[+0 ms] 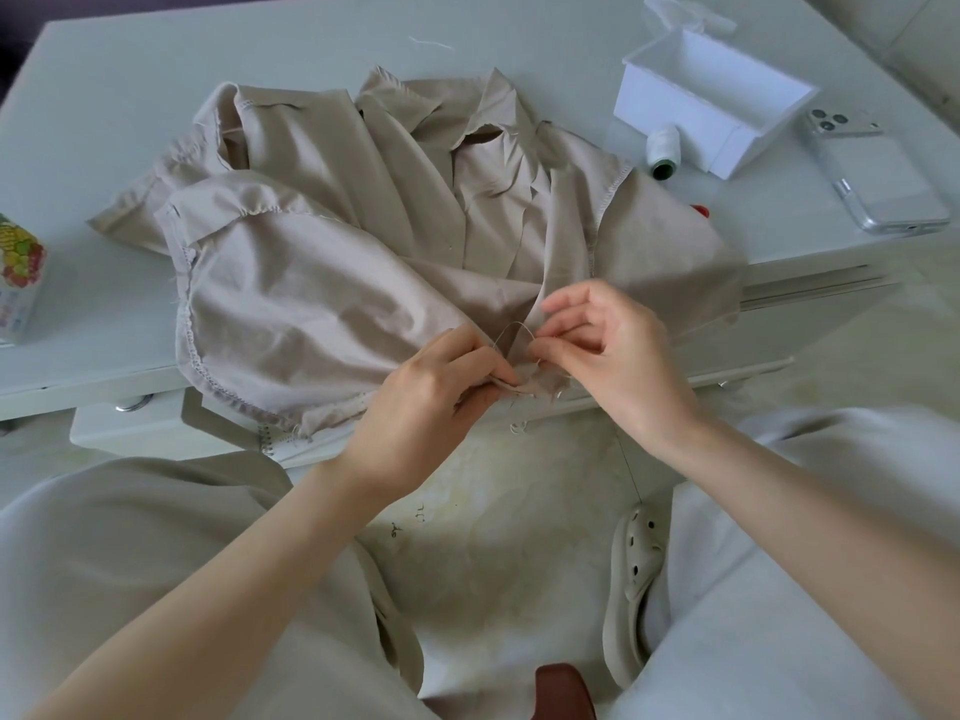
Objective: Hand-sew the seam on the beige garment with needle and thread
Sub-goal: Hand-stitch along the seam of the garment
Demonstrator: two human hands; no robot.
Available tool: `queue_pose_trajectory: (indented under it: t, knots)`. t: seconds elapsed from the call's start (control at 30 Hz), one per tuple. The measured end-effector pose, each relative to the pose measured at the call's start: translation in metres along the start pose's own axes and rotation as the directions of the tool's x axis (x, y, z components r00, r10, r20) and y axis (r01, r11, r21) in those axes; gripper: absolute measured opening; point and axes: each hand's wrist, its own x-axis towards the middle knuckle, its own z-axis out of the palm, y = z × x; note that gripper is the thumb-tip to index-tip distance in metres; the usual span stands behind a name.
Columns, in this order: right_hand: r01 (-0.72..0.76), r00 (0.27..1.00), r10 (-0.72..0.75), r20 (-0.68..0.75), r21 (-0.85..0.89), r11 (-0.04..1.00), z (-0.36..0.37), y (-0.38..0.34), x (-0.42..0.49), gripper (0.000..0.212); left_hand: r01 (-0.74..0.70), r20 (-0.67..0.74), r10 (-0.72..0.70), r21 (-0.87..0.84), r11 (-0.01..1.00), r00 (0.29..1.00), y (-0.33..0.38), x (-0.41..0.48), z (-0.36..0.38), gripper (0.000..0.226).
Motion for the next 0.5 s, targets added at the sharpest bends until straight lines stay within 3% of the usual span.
queue_pose_trajectory:
  t: [0.1, 0.5]
  knots:
    - [-0.025, 0.999, 0.026, 0.027, -0.02, 0.999, 0.0033, -0.0016, -0.0044, 0.036, -0.014, 0.003, 0.014, -0.004, 1.0, 1.0, 0.0, 0.0008, 0.0017, 0.015]
    - [-0.032, 0.992, 0.043, 0.119, -0.095, 0.995, 0.0068, -0.0025, -0.0107, 0.014, -0.008, -0.021, 0.009, 0.02, 1.0, 1.0, 0.0016, 0.0, 0.001, 0.007]
